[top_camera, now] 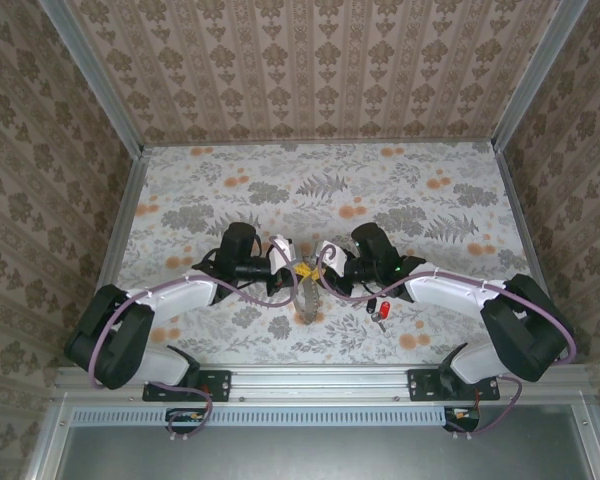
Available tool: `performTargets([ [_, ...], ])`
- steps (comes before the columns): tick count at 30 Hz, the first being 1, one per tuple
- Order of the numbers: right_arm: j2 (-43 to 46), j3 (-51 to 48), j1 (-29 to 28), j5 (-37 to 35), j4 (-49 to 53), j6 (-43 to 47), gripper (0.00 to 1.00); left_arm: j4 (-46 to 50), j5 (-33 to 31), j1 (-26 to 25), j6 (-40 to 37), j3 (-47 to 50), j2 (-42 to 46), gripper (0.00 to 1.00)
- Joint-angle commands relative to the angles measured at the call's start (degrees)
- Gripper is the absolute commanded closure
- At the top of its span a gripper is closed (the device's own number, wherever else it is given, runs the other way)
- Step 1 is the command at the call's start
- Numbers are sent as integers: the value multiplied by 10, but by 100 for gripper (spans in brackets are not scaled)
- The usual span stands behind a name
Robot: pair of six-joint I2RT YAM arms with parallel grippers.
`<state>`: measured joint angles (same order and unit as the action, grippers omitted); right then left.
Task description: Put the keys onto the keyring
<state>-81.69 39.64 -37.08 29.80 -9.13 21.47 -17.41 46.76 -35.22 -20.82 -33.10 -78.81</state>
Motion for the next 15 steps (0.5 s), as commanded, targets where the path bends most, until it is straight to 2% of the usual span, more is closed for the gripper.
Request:
performTargets([
  [1,32,-11,5,-7,-3,17,88,4,22,-3,-7,-9,6,100],
  [7,71,-36,24,-28,3,42,81,-29,24,-1,13,1,13,100],
  [15,80,-49,32,5,-26,63,75,-65,34,-1,38,10,13,100],
])
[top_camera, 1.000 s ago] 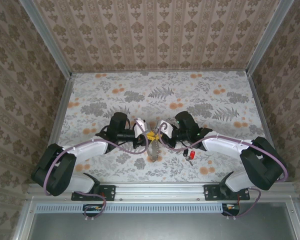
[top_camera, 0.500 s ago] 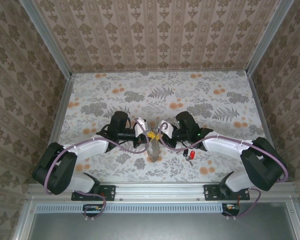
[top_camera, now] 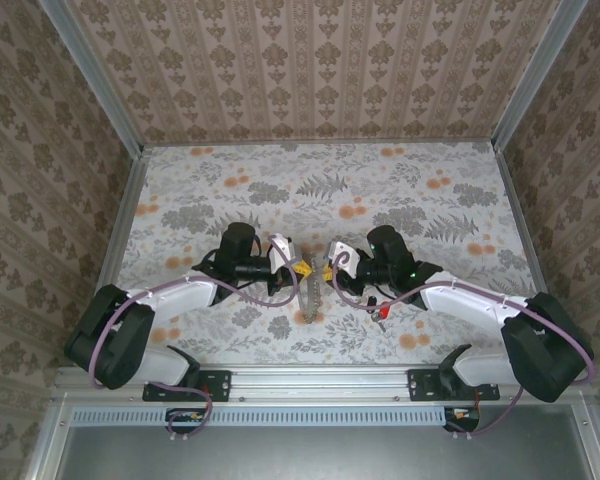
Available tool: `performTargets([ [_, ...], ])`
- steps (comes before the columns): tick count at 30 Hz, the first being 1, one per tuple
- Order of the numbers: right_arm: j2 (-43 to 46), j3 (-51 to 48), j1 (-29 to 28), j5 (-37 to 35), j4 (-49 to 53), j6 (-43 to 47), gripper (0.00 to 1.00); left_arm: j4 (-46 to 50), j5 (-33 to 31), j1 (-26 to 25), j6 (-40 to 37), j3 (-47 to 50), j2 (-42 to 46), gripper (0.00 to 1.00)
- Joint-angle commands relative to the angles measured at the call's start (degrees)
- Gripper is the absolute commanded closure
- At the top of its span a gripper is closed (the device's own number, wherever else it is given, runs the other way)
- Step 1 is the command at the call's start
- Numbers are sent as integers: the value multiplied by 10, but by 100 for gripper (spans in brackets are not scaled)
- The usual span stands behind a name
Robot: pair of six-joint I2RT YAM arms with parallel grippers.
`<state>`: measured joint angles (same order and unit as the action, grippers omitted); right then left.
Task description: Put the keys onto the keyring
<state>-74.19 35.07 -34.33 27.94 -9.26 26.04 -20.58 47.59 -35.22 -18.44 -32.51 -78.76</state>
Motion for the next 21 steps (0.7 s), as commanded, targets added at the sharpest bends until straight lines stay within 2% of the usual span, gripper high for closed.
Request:
performTargets([
  [1,2,-2,5,27,-28,16,75,-33,26,-1,14,4,12,100],
  [17,-34,9,11,68,-93,-30,74,-42,38,0,21,4,10,100],
  [21,-38,12,11,72,-93,-31,82,-48,42,1,25,3,8,100],
])
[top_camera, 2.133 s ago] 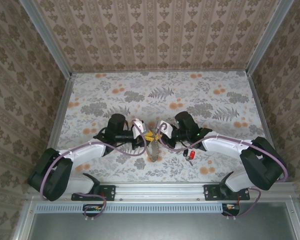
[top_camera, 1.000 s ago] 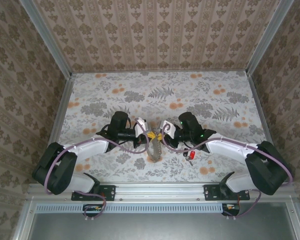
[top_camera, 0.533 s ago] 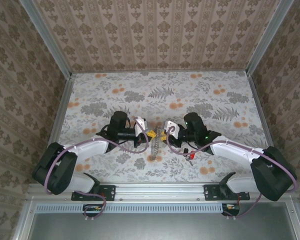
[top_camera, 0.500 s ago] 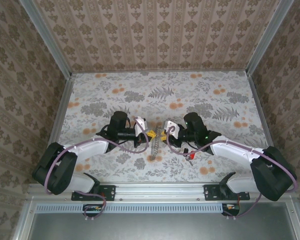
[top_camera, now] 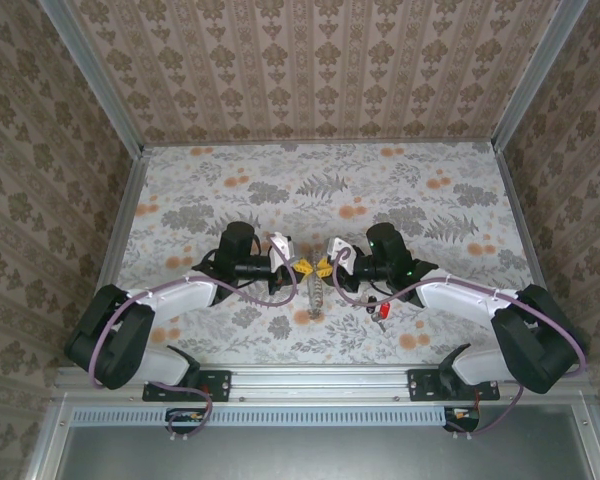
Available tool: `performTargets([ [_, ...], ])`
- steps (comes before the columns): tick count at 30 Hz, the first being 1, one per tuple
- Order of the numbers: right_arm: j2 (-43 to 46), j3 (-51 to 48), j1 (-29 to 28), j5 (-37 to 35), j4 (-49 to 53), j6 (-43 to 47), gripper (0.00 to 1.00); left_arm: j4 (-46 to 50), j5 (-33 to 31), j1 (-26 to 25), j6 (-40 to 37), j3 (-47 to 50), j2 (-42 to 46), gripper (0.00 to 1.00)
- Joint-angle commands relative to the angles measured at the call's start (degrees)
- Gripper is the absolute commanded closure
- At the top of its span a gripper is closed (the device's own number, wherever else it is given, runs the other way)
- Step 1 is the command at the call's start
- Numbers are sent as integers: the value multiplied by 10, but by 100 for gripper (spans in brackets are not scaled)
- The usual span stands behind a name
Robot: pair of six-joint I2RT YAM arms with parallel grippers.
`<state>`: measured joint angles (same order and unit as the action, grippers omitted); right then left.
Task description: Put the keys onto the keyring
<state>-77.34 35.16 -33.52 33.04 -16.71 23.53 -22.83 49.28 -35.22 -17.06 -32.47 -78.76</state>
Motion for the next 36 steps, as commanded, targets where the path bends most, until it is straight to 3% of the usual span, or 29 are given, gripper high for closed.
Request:
performTargets([
  [1,-8,12,4,22,-18,-5,85,-27,25,2,12,2,7,100],
  [8,-8,16,4,22,-4,0,97,-20,23,2,11,1,7,100],
  [12,-1,29,4,20,30,9,100,5,20,2,-3,-5,4,87],
  [18,5,52,3,16,88,27,100,38,11,2,-23,-21,-7,80],
  [36,12,87,2,0,148,17,100,41,11,-11,-25,-54,-39,82],
])
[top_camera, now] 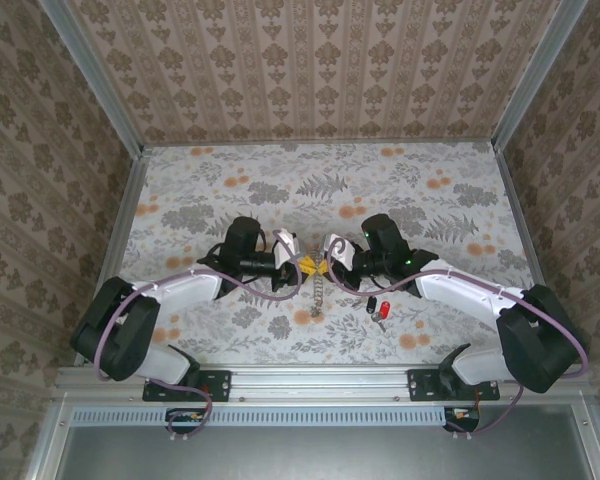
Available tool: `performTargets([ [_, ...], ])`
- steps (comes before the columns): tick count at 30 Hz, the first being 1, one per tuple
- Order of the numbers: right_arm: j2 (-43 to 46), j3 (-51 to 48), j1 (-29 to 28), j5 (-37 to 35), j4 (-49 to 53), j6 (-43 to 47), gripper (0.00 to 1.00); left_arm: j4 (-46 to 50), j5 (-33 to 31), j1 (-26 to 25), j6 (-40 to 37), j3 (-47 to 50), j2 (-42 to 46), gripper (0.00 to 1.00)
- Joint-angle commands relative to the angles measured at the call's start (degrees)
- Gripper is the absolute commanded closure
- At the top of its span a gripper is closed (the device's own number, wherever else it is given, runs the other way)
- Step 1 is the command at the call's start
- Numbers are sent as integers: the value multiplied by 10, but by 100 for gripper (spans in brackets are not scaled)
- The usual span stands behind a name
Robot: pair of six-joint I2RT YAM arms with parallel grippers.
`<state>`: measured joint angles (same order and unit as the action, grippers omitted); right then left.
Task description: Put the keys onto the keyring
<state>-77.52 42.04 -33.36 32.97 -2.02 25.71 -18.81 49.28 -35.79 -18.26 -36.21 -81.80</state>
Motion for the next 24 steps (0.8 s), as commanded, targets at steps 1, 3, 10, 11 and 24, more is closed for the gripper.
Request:
performTargets([
  [1,15,16,0,2,-3,-7,100,2,11,-6,-13,-16,-10,82],
  [3,15,16,0,4,-5,-11,100,3,14,-6,-14,-16,-11,82],
  [10,16,18,0,9,-7,-21,100,23,15,-10,-26,-22,-17,82],
  [11,16,18,0,9,-8,-23,100,22,15,-10,-27,-24,-18,83],
  [24,68,-15,4,-47,2,-33,82,-60,15,-5,14,7,-11,100],
])
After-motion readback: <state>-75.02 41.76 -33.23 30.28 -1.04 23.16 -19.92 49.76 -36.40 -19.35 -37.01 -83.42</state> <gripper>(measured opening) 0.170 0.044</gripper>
